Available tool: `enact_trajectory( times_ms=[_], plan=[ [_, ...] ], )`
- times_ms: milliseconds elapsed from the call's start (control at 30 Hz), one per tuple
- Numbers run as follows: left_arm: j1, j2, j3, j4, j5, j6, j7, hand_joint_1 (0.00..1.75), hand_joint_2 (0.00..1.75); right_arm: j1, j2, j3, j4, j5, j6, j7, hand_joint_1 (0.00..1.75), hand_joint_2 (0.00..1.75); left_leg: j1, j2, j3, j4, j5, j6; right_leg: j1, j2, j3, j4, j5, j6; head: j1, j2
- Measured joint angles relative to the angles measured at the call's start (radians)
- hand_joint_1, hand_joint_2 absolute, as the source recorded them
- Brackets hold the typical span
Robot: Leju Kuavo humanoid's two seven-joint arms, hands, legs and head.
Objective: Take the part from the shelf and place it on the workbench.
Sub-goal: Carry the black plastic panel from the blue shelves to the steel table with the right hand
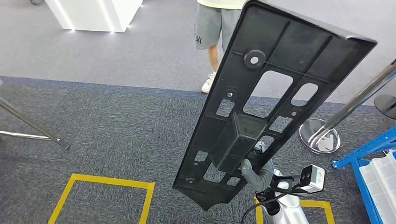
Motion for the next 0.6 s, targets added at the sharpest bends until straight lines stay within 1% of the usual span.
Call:
enact_trajectory(
  times_ms=[33,67,100,133,167,200,300,400,433,467,533,567,600],
  plan=[
    [0.001,0.0,0.0,0.0,0.0,0.0,0.0,0.0,1.75,0.0,0.002,0.0,0.0,0.0,0.0,0.001,1.75,1.75,0.0,0.003,0.012,-0.029,0.026,0.002,0.002,-0.012,0.003,0.0,-0.003,0.0,0.0,0.0],
    [0.001,0.001,0.0,0.0,0.0,0.0,0.0,0.0,1.75,0.0,0.004,0.0,0.0,0.0,0.0,0.001,1.75,1.75,-0.001,0.011,0.043,-0.093,0.064,0.007,0.004,-0.023,0.007,0.0,-0.006,0.0,0.0,0.0],
    [0.001,0.002,0.0,0.0,0.0,0.0,0.0,0.0,1.75,0.0,0.005,0.0,0.0,0.0,0.0,0.001,1.75,1.75,-0.006,0.032,0.082,-0.169,0.095,0.016,0.006,-0.034,0.012,0.0,-0.009,0.001,0.0,0.0],
    [0.0,0.003,0.0,-0.001,-0.001,0.0,0.001,0.0,1.75,0.0,0.007,-0.001,0.0,0.0,0.0,0.002,1.75,1.75,-0.012,0.052,0.113,-0.232,0.118,0.026,0.009,-0.044,0.016,0.0,-0.012,0.003,0.0,0.0],
    [0.0,0.004,0.0,-0.001,-0.002,0.0,0.004,0.0,1.75,0.001,0.008,-0.001,-0.001,0.0,0.0,0.005,1.75,1.75,-0.017,0.066,0.133,-0.272,0.128,0.034,0.011,-0.053,0.019,-0.001,-0.014,0.006,0.0,0.0],
    [0.002,0.005,0.0,-0.001,-0.002,-0.001,0.012,0.0,1.75,0.004,0.009,-0.002,-0.003,0.001,-0.002,0.01,1.75,1.75,-0.022,0.072,0.14,-0.288,0.127,0.04,0.012,-0.063,0.021,-0.001,-0.016,0.01,0.0,0.0],
    [0.016,0.007,0.0,-0.001,0.004,-0.01,0.038,0.0,1.75,0.021,0.012,-0.003,-0.02,0.007,-0.011,0.027,1.75,1.75,-0.024,0.046,0.138,-0.296,0.131,0.047,0.014,-0.086,0.028,-0.007,-0.018,0.019,0.0,0.0],
    [0.019,0.008,0.0,-0.001,0.008,-0.013,0.043,0.0,1.75,0.025,0.012,-0.003,-0.026,0.008,-0.013,0.028,1.75,1.75,-0.023,0.041,0.14,-0.3,0.132,0.05,0.015,-0.09,0.03,-0.008,-0.018,0.021,0.0,0.0],
    [0.021,0.008,0.001,-0.001,0.011,-0.014,0.047,0.0,1.75,0.027,0.012,-0.003,-0.031,0.01,-0.014,0.029,1.75,1.75,-0.019,0.039,0.144,-0.304,0.135,0.051,0.014,-0.082,0.031,-0.006,-0.021,0.023,0.0,0.0],
    [0.026,0.008,0.002,-0.001,0.016,-0.015,0.055,0.0,1.75,0.034,0.012,-0.005,-0.041,0.014,-0.017,0.028,1.75,1.75,-0.016,0.033,0.148,-0.31,0.138,0.053,0.012,-0.058,0.022,0.015,-0.035,0.026,0.0,0.0],
    [0.037,0.008,0.004,-0.001,0.026,-0.02,0.076,0.0,1.75,0.066,0.012,-0.013,-0.07,0.025,-0.026,0.027,1.75,1.75,-0.009,-0.001,0.152,-0.318,0.145,0.059,0.004,0.003,-0.056,0.17,-0.103,0.037,0.0,0.0],
    [0.04,0.008,0.005,-0.001,0.028,-0.022,0.083,0.0,1.75,0.081,0.012,-0.016,-0.082,0.03,-0.029,0.026,1.75,1.75,-0.008,-0.02,0.152,-0.317,0.145,0.061,0.0,0.025,-0.092,0.236,-0.123,0.041,0.0,0.0],
    [0.04,0.008,0.005,-0.001,0.028,-0.023,0.083,0.0,1.75,0.092,0.012,-0.018,-0.089,0.033,-0.031,0.026,1.75,1.75,-0.006,-0.04,0.151,-0.314,0.144,0.059,-0.005,0.031,-0.111,0.263,-0.119,0.046,0.0,0.0]
  ],
)
